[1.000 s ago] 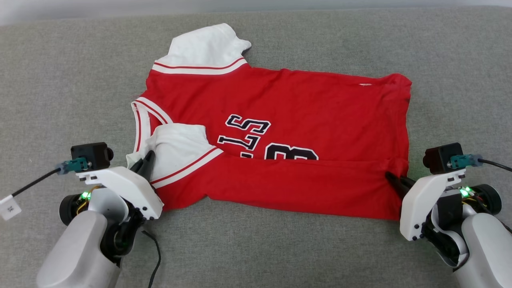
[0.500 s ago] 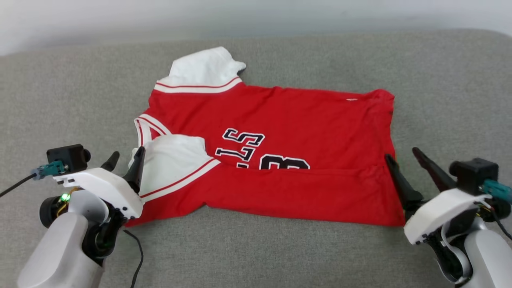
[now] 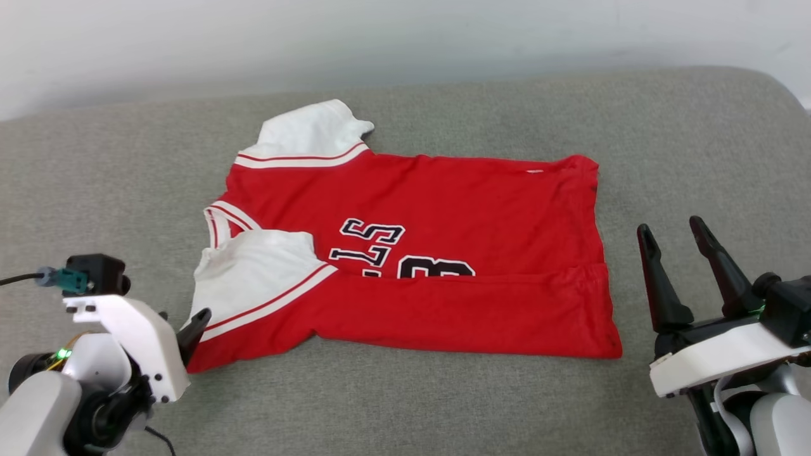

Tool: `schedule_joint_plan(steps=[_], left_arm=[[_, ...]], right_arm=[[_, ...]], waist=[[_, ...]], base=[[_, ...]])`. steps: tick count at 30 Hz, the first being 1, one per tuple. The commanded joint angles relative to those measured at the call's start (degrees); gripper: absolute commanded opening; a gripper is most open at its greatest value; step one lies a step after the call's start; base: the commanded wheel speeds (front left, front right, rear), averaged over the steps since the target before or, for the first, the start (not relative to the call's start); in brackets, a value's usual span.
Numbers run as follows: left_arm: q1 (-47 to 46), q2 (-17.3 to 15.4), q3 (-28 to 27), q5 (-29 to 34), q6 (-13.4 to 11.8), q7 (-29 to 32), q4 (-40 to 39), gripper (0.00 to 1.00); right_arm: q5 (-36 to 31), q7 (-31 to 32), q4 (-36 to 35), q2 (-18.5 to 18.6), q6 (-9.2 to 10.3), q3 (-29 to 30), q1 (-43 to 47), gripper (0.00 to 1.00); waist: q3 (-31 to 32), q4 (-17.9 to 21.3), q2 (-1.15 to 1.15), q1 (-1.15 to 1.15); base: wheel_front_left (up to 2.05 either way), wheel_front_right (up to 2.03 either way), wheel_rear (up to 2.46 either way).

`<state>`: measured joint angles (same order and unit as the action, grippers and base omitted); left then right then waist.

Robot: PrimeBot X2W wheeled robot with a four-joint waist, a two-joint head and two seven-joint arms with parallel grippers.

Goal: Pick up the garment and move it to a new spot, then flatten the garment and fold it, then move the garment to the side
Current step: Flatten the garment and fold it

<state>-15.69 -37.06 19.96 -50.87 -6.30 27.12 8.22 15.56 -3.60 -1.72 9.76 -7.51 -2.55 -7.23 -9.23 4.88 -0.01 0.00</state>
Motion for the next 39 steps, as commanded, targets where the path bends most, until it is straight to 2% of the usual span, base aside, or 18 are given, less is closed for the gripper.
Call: schedule_joint_plan(steps=[1,7,11,12,13,14,16,22,25,27,28,34,36,39], left_arm=[[1.25,-0.91,-0.62,-0.99,-1.03,1.36,-1.07,1.00],[4.46,-2.56,-1.56,-4.51,-2.91,6.40,-1.91,1.00],[5.20,-1.44,-0.98,-7.01,-2.38,9.01,-0.16,1.00],[5.31,-1.05,-0.58,-7.54,-2.21,9.66,0.26,0.80],[5.32,-0.50,-0.29,-8.01,-1.82,10.05,0.52,0.37],[5.28,-0.06,-0.08,-8.46,-1.49,10.38,0.69,0.00],[5.23,0.48,0.35,-9.18,-0.80,10.99,1.09,0.00],[3.12,-0.12,-1.49,-7.12,0.29,5.86,1.20,0.00],[2.42,-0.46,-2.37,-5.87,0.51,3.10,0.29,0.00],[2.33,-0.45,-2.58,-4.93,0.09,1.64,-0.76,0.00],[2.42,-0.31,-2.56,-4.13,-0.60,0.67,-2.48,0.00],[2.08,-0.40,-2.27,-1.93,-2.14,-0.95,-7.99,0.00],[1.62,-0.31,-1.91,-1.38,-2.48,-1.01,-9.70,0.00],[1.08,-0.08,-1.30,-0.62,-2.90,-0.90,-11.52,0.00]], right_arm=[[-0.58,0.51,-1.15,-0.94,0.04,0.16,0.70,1.00],[-1.89,0.72,-3.77,-2.91,0.03,0.26,0.92,1.00],[-2.44,0.54,-4.46,-3.63,0.03,0.41,-0.06,1.00],[-2.58,0.60,-4.38,-3.69,0.04,0.54,-0.19,1.00],[-2.77,0.44,-4.53,-3.78,0.03,0.67,-0.35,1.00],[-2.84,0.43,-4.61,-3.81,0.03,0.79,-0.43,1.00],[-3.15,0.58,-4.86,-3.79,0.03,1.09,-0.60,1.00],[-4.36,2.05,-5.31,-3.05,0.03,2.53,0.01,1.00],[-3.44,5.51,-4.67,-2.83,0.03,3.51,1.06,1.00],[-1.83,10.59,-3.58,-2.69,0.03,4.31,1.67,1.00],[-0.10,17.01,-2.15,-1.75,0.03,5.11,1.59,1.00],[4.81,36.58,2.41,1.90,0.03,4.80,-0.17,1.00],[5.97,40.60,3.77,2.51,0.03,4.20,-1.17,1.00],[7.33,43.49,5.94,2.77,0.03,2.82,-3.40,1.00]], waist=[[-1.18,0.97,0.01,0.00],[-5.13,3.24,0.01,0.00],[-7.09,4.26,0.01,0.00],[-7.33,4.43,0.01,0.00],[-7.48,4.54,0.01,0.00],[-7.58,4.61,0.01,0.00],[-7.49,4.69,0.01,0.00],[-5.62,3.91,0.01,0.00],[-4.51,3.14,0.01,0.00],[-3.82,2.59,0.01,0.00],[-3.48,2.03,0.01,0.00],[-4.00,0.11,0.01,0.00],[-4.59,-0.59,0.01,0.00],[-5.67,-1.54,0.01,0.00]], base=[[0.00,0.00,0.00],[0.00,0.00,0.00],[0.00,0.00,0.00],[0.00,0.00,0.00],[0.00,0.00,0.00],[0.00,0.00,0.00],[0.00,0.00,0.00],[0.00,0.00,0.00],[0.00,0.00,0.00],[0.00,0.00,0.00],[0.00,0.00,0.00],[0.00,0.00,0.00],[0.00,0.00,0.00],[0.00,0.00,0.00]])
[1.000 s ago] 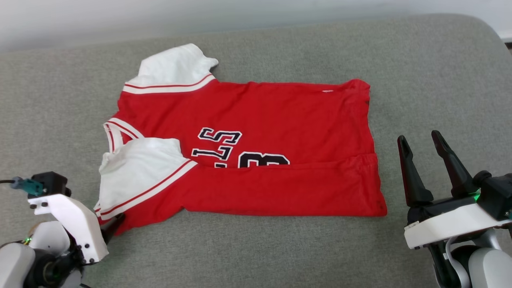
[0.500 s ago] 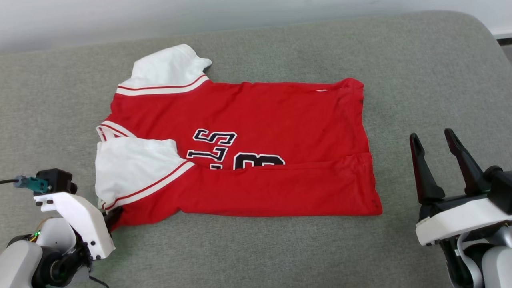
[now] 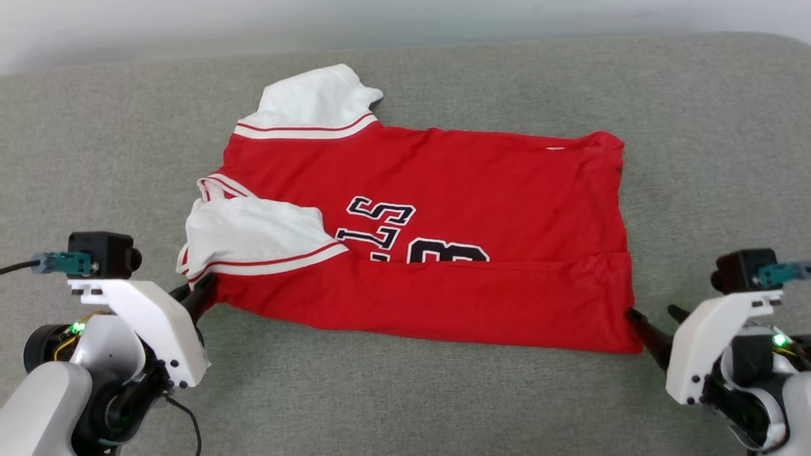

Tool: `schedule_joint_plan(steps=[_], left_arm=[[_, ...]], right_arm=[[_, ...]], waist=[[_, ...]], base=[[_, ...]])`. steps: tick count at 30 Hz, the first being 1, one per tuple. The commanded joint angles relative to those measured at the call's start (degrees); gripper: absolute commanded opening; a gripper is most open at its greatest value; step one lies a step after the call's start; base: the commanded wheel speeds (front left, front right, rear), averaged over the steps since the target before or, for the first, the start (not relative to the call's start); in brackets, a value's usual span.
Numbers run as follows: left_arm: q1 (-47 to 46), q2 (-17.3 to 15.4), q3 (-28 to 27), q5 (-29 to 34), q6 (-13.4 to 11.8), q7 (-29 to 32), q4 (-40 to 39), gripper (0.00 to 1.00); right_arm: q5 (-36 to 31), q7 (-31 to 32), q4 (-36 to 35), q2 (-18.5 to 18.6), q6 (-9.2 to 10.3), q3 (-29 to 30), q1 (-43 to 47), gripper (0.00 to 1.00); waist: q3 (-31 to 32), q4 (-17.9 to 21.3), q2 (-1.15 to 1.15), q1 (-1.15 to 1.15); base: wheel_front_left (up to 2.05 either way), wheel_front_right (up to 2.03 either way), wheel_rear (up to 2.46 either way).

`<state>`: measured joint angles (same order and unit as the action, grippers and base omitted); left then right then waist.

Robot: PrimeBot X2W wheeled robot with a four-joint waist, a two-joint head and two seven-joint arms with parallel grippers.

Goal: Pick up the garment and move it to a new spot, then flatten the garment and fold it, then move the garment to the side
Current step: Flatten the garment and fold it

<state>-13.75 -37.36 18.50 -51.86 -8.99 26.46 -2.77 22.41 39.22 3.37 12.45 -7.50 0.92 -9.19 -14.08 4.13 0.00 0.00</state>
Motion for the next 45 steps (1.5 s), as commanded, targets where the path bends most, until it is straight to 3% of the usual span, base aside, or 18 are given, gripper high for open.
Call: schedule_joint_plan(steps=[1,8,10,11,24,34,40,44,45], left_arm=[[-0.94,0.28,0.32,0.60,-0.33,-0.18,-0.91,0.00],[-1.76,1.17,1.32,1.12,-0.22,-0.44,-1.31,0.00],[-1.82,1.50,1.54,0.82,0.20,-0.68,-0.73,0.00],[-1.77,1.75,1.53,0.45,0.32,-0.74,-0.51,0.00],[0.74,4.53,0.21,-0.42,-0.13,-5.67,1.79,0.00],[9.44,6.04,-0.85,-1.87,-2.54,-9.00,0.97,0.00],[15.82,5.81,-0.50,-3.74,-4.05,-7.63,0.45,0.00],[17.31,7.55,0.82,-5.36,-3.67,-6.42,2.95,0.00],[16.90,8.09,0.84,-5.43,-3.58,-6.84,4.04,0.01]], right_arm=[[1.14,1.15,1.80,0.14,0.02,-1.29,-2.11,1.00],[3.29,3.65,8.78,-0.64,0.02,-5.36,-5.67,1.00],[4.16,4.85,12.05,-1.22,0.01,-7.19,-6.14,0.28],[4.73,4.89,12.79,-1.54,0.00,-7.63,-6.32,0.00],[6.18,0.53,10.72,2.62,0.01,-9.75,-9.36,0.00],[7.68,0.16,6.78,4.68,0.01,-10.75,-4.08,0.00],[8.38,2.20,6.45,5.49,0.02,-8.55,0.56,0.00],[7.94,2.76,8.23,4.86,0.02,-7.54,3.12,0.00],[7.96,1.98,8.80,4.51,0.02,-7.35,3.45,0.12]], waist=[[-1.20,-1.04,0.00,0.00],[-2.71,-2.25,0.00,0.00],[-2.95,-2.54,0.00,0.00],[-2.96,-2.59,0.00,0.00],[0.87,-2.80,0.00,0.00],[8.59,-3.64,0.00,0.00],[10.89,-4.08,0.00,0.00],[10.95,-4.23,0.00,0.00],[10.81,-4.27,0.00,0.00]], base=[[0.00,0.00,0.00],[0.00,0.00,0.00],[0.00,0.00,0.00],[0.00,0.00,0.00],[0.00,0.00,0.00],[0.00,0.00,0.00],[0.00,0.00,0.00],[0.00,0.00,0.00],[0.00,0.00,0.00]])
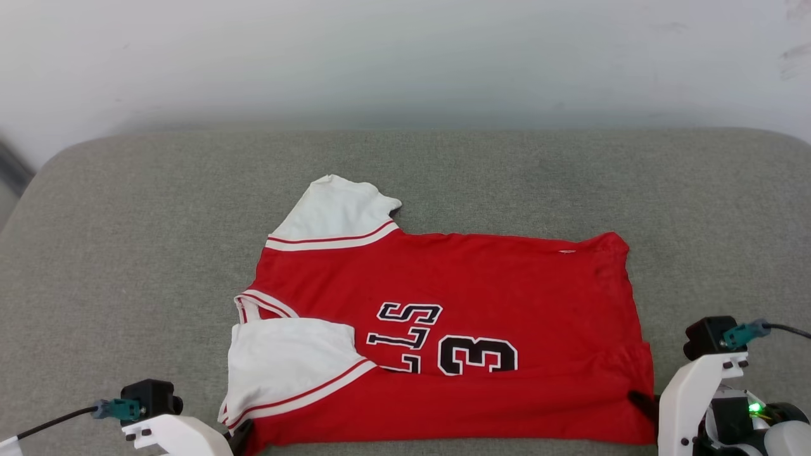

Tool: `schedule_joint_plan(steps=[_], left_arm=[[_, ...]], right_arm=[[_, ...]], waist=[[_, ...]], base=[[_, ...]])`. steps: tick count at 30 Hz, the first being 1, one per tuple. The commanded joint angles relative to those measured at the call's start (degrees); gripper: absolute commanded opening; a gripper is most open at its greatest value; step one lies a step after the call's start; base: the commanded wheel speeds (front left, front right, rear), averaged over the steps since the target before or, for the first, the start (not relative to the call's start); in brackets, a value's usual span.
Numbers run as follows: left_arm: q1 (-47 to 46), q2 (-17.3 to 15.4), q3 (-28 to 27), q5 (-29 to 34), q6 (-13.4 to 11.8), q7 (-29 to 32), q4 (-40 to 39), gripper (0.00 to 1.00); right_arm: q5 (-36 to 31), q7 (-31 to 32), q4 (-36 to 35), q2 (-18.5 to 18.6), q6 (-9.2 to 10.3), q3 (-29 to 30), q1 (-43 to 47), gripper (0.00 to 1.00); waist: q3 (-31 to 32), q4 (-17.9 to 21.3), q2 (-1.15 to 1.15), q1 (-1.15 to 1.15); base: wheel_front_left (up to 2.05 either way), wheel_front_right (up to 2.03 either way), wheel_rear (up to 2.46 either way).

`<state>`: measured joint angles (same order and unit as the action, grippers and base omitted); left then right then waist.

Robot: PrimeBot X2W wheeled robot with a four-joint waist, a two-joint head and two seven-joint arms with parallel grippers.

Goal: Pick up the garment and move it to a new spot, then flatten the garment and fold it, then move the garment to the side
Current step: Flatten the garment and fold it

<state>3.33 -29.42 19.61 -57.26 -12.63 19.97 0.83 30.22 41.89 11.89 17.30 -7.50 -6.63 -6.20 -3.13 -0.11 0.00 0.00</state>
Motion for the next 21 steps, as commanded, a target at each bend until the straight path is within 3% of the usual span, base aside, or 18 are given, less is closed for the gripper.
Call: schedule_joint_plan(steps=[1,2,6,7,10,15,21], left_arm=[[-0.71,0.48,0.22,0.07,0.35,-0.34,1.47,0.49],[-1.48,0.95,0.17,0.46,0.29,-1.06,2.57,1.00],[-4.00,1.86,-0.29,1.84,1.53,-4.34,4.93,1.00],[-6.36,1.07,-2.00,4.47,1.86,-9.52,4.70,1.00],[-8.40,0.56,-3.23,6.70,1.54,-13.48,3.92,1.00],[-12.58,0.34,-4.64,10.04,-1.02,-16.97,1.68,1.00],[-20.09,-1.39,-6.20,11.81,-1.36,-17.45,0.86,1.00]], right_arm=[[-0.18,-1.71,0.86,-0.50,0.02,0.33,0.60,0.44],[-0.41,-3.02,1.31,-0.67,0.02,0.28,0.81,1.00],[-1.39,-11.19,1.24,-1.14,0.02,-0.19,0.39,1.00],[-3.59,-21.65,-0.70,-1.11,0.02,0.20,-0.71,1.00],[-6.70,-28.11,-2.27,-1.70,0.02,1.59,-1.44,1.00],[-11.33,-34.55,-5.79,-4.31,0.02,4.28,-2.75,1.00],[-14.04,-37.97,-12.10,-8.03,0.02,5.57,-5.30,1.00]], waist=[[-0.28,-0.04,0.00,0.00],[-0.42,-0.01,0.00,0.00],[-0.78,0.66,0.00,0.00],[-0.74,1.92,0.00,0.00],[-0.86,2.90,0.00,0.00],[-2.31,4.65,0.00,0.00],[-8.04,6.96,0.00,0.00]], base=[[0.00,0.00,0.00],[0.00,0.00,0.00],[0.00,0.00,0.00],[0.00,0.00,0.00],[0.00,0.00,0.00],[0.00,0.00,0.00],[0.00,0.00,0.00]])
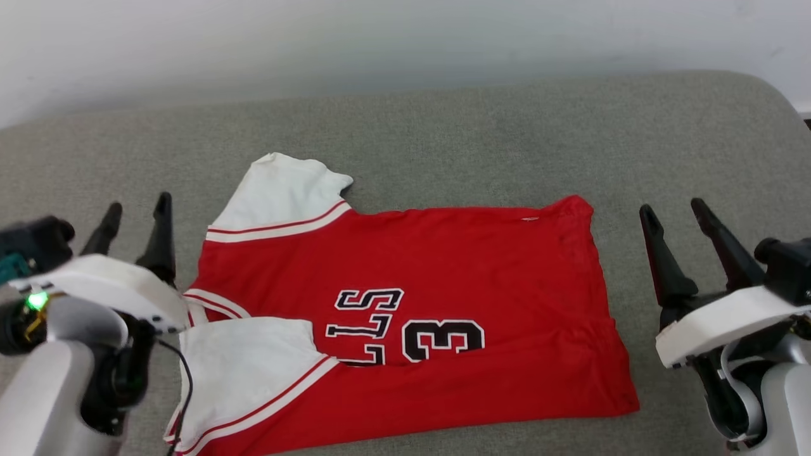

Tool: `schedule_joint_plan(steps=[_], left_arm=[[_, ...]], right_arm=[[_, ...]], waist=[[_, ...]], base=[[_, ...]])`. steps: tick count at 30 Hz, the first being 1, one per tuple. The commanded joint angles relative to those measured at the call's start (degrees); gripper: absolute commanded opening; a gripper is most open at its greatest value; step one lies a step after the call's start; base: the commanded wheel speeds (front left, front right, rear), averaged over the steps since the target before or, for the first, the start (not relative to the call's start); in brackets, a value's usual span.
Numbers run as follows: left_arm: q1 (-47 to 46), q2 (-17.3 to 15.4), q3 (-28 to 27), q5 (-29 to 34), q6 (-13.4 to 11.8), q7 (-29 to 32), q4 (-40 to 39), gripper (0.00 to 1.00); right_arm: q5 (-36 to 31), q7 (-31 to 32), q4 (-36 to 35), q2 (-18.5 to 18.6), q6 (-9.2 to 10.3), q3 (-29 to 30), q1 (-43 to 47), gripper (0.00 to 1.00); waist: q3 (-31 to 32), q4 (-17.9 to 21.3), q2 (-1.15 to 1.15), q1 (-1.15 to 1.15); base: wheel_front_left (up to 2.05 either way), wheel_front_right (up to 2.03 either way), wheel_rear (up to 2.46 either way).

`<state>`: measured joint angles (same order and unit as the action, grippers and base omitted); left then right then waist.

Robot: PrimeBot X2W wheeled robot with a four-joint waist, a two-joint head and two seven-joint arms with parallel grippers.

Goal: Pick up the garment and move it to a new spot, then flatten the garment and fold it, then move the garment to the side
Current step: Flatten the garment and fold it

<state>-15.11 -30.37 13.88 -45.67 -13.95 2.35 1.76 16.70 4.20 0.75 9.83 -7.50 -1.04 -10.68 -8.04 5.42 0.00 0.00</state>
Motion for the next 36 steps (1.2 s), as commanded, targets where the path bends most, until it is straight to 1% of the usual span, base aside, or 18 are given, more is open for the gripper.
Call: schedule_joint_plan(steps=[1,5,8,11,15,16,19,22,25,27,29,33,34,35,36], left_arm=[[-3.30,-0.93,-0.60,0.44,0.20,0.50,0.22,1.00],[-9.85,-2.77,-0.60,0.67,1.66,2.67,1.76,1.00],[-15.69,-4.84,0.34,0.36,3.90,6.77,3.50,1.00],[-21.58,-7.01,1.62,-0.48,6.58,12.64,5.50,1.00],[-29.44,-10.25,3.68,-2.23,10.03,22.73,8.27,1.00],[-34.66,-12.17,5.47,-3.19,11.58,30.76,10.32,1.00],[-38.92,-14.25,7.24,-4.46,12.73,39.83,12.19,1.00],[-41.66,-16.02,8.42,-5.43,12.34,47.26,13.89,1.00],[-42.31,-17.31,9.33,-6.00,11.31,52.55,15.62,1.00],[-42.59,-17.93,9.53,-6.09,10.70,54.55,16.12,1.00],[-42.49,-17.99,9.47,-6.51,10.26,55.33,16.59,1.00],[-39.07,-17.45,10.69,-7.98,8.48,59.23,19.44,1.00],[-38.09,-17.18,10.92,-8.40,7.86,59.96,20.17,0.88],[-37.16,-16.75,11.12,-8.92,7.33,60.65,20.68,0.31],[-36.28,-16.32,11.24,-9.28,6.86,61.15,20.94,0.00]], right_arm=[[-0.52,-0.76,-2.16,-1.21,0.02,-0.03,-1.42,1.00],[-2.13,-2.01,-6.39,-2.81,0.02,-0.01,-3.44,1.00],[-3.34,-2.57,-8.66,-3.62,0.02,-0.49,-5.05,1.00],[-3.95,-2.80,-10.18,-4.16,0.02,-1.16,-6.42,1.00],[-4.39,-3.01,-11.48,-4.64,0.02,-1.74,-7.64,1.00],[-4.46,-3.04,-11.96,-4.94,0.02,-2.21,-8.26,1.00],[-4.18,-3.26,-12.47,-5.26,0.02,-2.88,-8.49,1.00],[-3.86,-3.69,-12.75,-5.54,0.02,-3.49,-8.71,1.00],[-3.28,-4.06,-12.82,-5.84,0.02,-4.02,-8.76,1.00],[-3.07,-4.38,-12.69,-6.00,0.02,-4.11,-8.68,1.00],[-2.90,-4.44,-12.53,-6.11,0.02,-4.22,-8.65,1.00],[-2.23,-4.80,-11.61,-6.32,0.02,-4.18,-8.78,1.00],[-2.17,-4.75,-11.30,-6.38,0.02,-4.09,-8.77,1.00],[-2.12,-4.82,-11.17,-6.43,0.02,-4.10,-8.85,1.00],[-1.97,-4.64,-10.88,-6.48,0.02,-4.09,-8.88,1.00]], waist=[[-4.49,1.82,0.00,0.00],[-9.91,3.50,0.00,0.00],[-13.51,4.82,0.00,0.00],[-16.14,6.18,0.00,0.00],[-18.57,8.02,0.00,0.00],[-20.02,9.29,0.00,0.00],[-21.52,10.72,0.00,0.00],[-23.06,12.04,0.00,0.00],[-24.73,13.22,0.00,0.00],[-25.82,13.82,0.00,0.00],[-26.36,14.08,0.00,0.00],[-27.43,14.89,0.00,0.00],[-27.50,14.98,0.00,0.00],[-27.53,15.05,0.00,0.00],[-27.45,15.06,0.00,0.00]], base=[[0.00,0.00,0.00],[0.00,0.00,0.00],[0.00,0.00,0.00],[0.00,0.00,0.00],[0.00,0.00,0.00],[0.00,0.00,0.00],[0.00,0.00,0.00],[0.00,0.00,0.00],[0.00,0.00,0.00],[0.00,0.00,0.00],[0.00,0.00,0.00],[0.00,0.00,0.00],[0.00,0.00,0.00],[0.00,0.00,0.00],[0.00,0.00,0.00]])
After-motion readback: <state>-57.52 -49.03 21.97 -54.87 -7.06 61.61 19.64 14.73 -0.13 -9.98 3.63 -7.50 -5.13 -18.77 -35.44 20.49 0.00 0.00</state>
